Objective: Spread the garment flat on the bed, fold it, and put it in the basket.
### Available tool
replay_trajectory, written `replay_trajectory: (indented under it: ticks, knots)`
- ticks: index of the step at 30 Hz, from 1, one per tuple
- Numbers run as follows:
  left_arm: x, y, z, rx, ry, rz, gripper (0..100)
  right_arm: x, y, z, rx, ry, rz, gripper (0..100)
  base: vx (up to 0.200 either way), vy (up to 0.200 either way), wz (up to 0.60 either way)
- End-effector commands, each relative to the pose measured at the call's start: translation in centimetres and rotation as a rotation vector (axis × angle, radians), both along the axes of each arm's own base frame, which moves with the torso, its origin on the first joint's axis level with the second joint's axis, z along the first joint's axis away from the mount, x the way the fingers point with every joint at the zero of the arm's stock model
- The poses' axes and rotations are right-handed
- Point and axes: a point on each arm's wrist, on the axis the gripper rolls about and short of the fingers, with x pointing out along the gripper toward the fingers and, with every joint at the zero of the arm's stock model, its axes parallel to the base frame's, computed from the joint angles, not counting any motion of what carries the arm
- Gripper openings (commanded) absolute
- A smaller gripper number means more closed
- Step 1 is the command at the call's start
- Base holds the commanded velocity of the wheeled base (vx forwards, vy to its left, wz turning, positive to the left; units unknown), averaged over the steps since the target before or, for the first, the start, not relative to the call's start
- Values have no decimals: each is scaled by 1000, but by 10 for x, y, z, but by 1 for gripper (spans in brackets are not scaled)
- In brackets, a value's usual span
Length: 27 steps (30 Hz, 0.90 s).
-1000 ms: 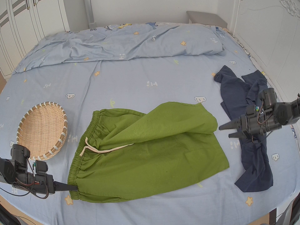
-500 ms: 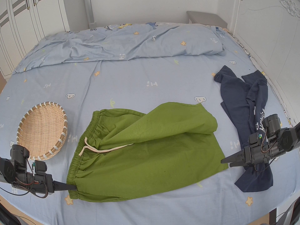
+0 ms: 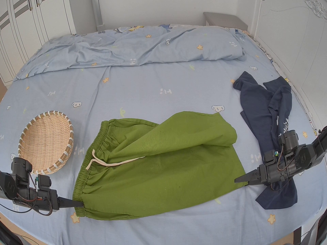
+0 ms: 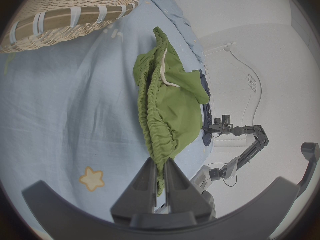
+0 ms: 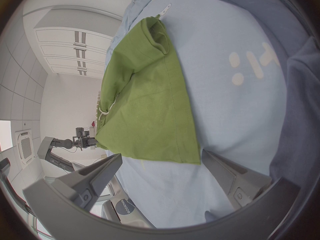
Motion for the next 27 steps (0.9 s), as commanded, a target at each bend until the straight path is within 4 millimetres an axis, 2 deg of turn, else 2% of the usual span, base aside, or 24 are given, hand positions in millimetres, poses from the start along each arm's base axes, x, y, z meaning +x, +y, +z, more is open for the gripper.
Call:
replay_trajectory:
  ticks: [1,11,12,27]
  knots:
    - [0,0,0,0,-1,0,0,5,2,-7,33,8,19,100,0,0,0]
    - [0,0,0,0,1,0,0,13,0,-7,65,-2,21,100,0,0,0]
    - [0,0,0,0,1,0,0,13,-1,-8,65,1,19,0,0,0,0]
    - [4,3,0,-5,12,13,0,10,-8,-9,62,16,-7,0,0,0,0]
